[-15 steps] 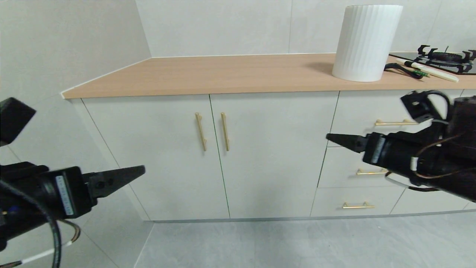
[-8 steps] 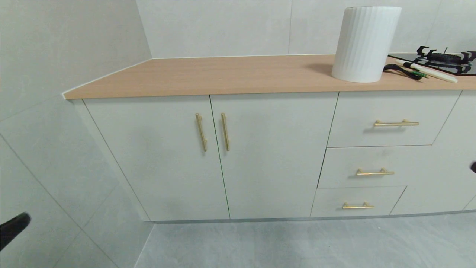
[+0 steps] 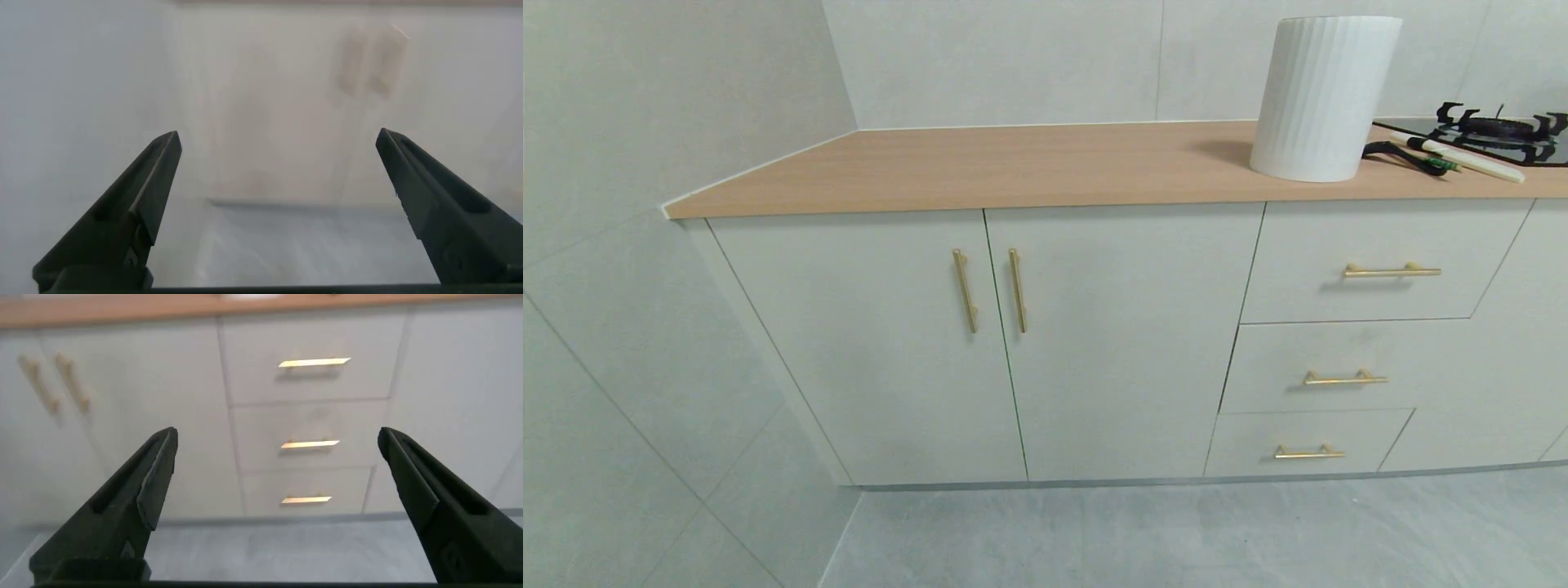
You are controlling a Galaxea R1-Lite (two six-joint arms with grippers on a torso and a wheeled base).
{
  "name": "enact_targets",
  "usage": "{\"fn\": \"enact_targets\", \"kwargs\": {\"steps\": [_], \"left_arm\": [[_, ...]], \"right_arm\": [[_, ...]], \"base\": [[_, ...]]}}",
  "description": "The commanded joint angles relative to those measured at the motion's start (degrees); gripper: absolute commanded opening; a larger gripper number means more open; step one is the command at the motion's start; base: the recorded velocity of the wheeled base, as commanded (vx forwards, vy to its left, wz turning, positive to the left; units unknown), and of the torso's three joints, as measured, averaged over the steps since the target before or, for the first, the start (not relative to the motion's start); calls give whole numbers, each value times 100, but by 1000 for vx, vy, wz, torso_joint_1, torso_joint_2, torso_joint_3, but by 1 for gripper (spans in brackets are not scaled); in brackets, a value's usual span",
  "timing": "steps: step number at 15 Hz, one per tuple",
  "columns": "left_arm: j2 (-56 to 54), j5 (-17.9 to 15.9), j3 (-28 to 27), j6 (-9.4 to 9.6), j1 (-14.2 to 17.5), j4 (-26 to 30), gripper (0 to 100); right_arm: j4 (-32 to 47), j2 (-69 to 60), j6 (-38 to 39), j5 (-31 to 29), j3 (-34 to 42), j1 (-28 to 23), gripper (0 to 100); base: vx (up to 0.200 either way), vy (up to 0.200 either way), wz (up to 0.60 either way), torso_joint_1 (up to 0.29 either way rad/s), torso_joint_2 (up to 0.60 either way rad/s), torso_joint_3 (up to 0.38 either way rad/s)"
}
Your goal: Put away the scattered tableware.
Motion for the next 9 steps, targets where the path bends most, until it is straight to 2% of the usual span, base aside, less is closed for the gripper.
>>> {"fn": "enact_targets", "kwargs": {"steps": [1, 2, 3, 4, 5, 6, 7, 9], "left_arm": [[-208, 25, -22, -1, 299, 12, 100], [-217, 34, -5, -1, 422, 12, 100], [-393, -133, 119, 122, 914, 47, 100], [-630, -327, 391, 315, 1072, 21, 100], [-744, -406, 576, 403, 1072, 21, 100], [-770, -441, 1164, 421, 1055, -40, 100], [-770, -441, 1727, 351, 1055, -348, 100], [-770, -520, 2738, 342, 1055, -1675, 100]], "right_arm": [[34, -449, -20, 18, 148, -426, 100], [26, -554, -91, 18, 244, -532, 100], [-1, -677, -82, -87, 481, -523, 100], [-18, -721, -82, -114, 736, -514, 100], [-53, -730, -82, -114, 921, -505, 100], [-308, -730, -117, -114, 1536, -505, 100], [-809, -730, -143, -96, 2090, -497, 100], [-1987, -730, -469, -70, 3039, -497, 100]], "base": [[0, 0, 0, 0, 0, 0], [0, 0, 0, 0, 0, 0], [0, 0, 0, 0, 0, 0], [0, 0, 0, 0, 0, 0], [0, 0, 0, 0, 0, 0], [0, 0, 0, 0, 0, 0], [0, 0, 0, 0, 0, 0], [0, 0, 0, 0, 0, 0]]}}
